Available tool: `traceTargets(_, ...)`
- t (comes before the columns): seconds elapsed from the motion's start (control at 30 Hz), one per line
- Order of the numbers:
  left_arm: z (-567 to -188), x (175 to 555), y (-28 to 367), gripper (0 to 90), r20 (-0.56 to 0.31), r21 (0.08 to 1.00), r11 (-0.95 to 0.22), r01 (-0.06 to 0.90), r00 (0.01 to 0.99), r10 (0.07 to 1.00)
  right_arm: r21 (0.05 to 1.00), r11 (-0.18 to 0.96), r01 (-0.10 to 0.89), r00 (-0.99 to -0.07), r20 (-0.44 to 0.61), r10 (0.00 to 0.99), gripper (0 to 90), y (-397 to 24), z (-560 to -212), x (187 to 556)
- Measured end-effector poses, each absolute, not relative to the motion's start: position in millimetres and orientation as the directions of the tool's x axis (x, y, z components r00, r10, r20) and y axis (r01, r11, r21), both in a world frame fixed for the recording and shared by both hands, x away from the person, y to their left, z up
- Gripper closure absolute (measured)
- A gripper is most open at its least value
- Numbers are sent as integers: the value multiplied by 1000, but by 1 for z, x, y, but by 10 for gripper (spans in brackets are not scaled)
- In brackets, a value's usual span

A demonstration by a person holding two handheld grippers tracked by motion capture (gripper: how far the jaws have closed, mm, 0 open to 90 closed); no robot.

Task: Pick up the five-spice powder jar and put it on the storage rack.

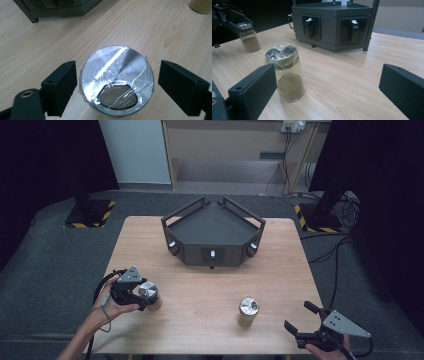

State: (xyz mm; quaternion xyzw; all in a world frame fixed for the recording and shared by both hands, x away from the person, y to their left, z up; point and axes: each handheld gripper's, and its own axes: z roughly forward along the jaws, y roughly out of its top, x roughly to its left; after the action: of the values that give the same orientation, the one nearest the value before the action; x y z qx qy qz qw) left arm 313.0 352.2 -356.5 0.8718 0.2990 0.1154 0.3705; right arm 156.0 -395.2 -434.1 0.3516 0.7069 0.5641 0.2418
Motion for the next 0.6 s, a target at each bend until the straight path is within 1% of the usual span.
traceTargets(0.03, -357, 313, 351, 178, -15, 712, -551, 435, 794, 607, 968, 115, 225, -635, 56, 770, 19, -395, -434, 156)
traceTargets(0.1, -357, 313, 350, 261, -8, 712, -556, 429, 796, 605, 968, 116, 224, -635, 55, 770, 20, -395, -434, 156)
traceTargets(0.13, -357, 312, 348, 295, 16, 707, -572, 416, 799, 601, 967, 117, 225, -636, 55, 769, 21, -395, -434, 156)
traceTargets(0.17, -357, 311, 348, 316, 17, 710, -570, 413, 800, 600, 967, 118, 225, -637, 55, 769, 21, -395, -434, 156)
traceTargets(0.23, -357, 311, 349, 321, 18, 711, -571, 411, 800, 599, 967, 118, 225, -638, 55, 768, 21, -395, -434, 156)
traceTargets(0.27, -357, 311, 352, 327, -1, 725, -548, 417, 796, 605, 967, 118, 224, -639, 55, 767, 21, -395, -434, 156)
traceTargets(0.33, -356, 313, 352, 341, -15, 723, -545, 425, 798, 602, 967, 116, 225, -639, 56, 767, 21, -395, -434, 157)
traceTargets(0.5, -354, 317, 350, 342, -25, 716, -551, 429, 804, 594, 967, 118, 224, -640, 55, 767, 21, -395, -434, 156)
traceTargets(0.6, -349, 318, 348, 342, -22, 727, -549, 413, 813, 581, 967, 116, 225, -639, 57, 767, 21, -395, -434, 157)
